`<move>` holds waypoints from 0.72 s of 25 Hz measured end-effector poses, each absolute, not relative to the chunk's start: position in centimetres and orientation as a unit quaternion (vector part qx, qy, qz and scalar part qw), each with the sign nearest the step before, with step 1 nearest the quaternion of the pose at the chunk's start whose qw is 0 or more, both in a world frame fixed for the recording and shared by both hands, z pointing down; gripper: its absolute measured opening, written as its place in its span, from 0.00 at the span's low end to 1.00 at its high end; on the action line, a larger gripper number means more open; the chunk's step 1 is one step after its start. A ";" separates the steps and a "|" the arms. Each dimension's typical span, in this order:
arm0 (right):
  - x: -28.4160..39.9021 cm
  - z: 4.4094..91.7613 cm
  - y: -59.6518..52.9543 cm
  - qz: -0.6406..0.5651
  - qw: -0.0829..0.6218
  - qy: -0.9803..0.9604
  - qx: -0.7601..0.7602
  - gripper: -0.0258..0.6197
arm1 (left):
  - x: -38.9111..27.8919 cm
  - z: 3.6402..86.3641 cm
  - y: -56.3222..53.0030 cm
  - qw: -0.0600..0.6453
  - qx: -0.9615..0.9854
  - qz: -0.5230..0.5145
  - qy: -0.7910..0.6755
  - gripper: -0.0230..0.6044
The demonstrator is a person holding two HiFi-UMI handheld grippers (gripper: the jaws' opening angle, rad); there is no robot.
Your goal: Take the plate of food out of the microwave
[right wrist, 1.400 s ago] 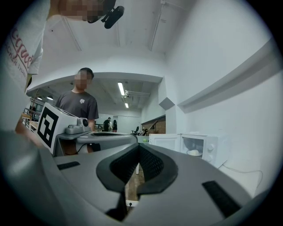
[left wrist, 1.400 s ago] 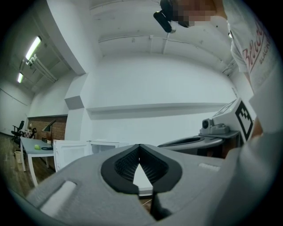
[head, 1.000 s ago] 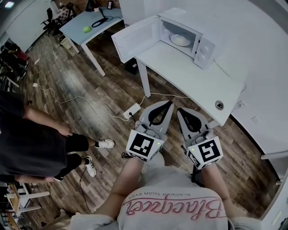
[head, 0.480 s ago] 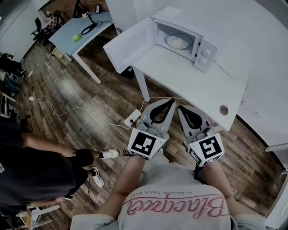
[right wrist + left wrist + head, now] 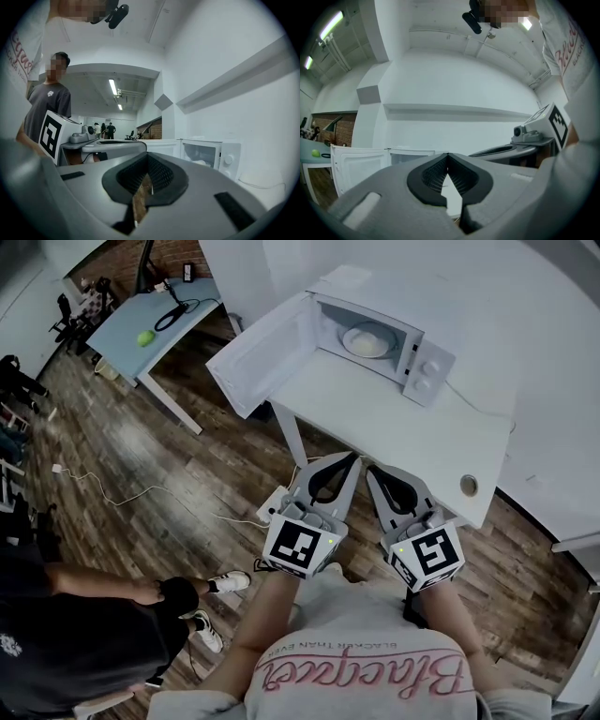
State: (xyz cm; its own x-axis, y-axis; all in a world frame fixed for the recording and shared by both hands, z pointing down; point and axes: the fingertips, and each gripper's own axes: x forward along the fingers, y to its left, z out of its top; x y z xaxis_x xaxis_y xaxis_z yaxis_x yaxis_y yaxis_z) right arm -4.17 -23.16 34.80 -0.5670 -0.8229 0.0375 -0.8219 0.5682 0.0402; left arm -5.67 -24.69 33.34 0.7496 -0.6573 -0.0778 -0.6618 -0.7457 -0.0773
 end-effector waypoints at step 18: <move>-2.1 36.0 -27.2 0.017 0.027 -0.871 0.490 0.05 | -4.8 34.8 -29.3 0.023 -0.937 0.016 0.349 0.04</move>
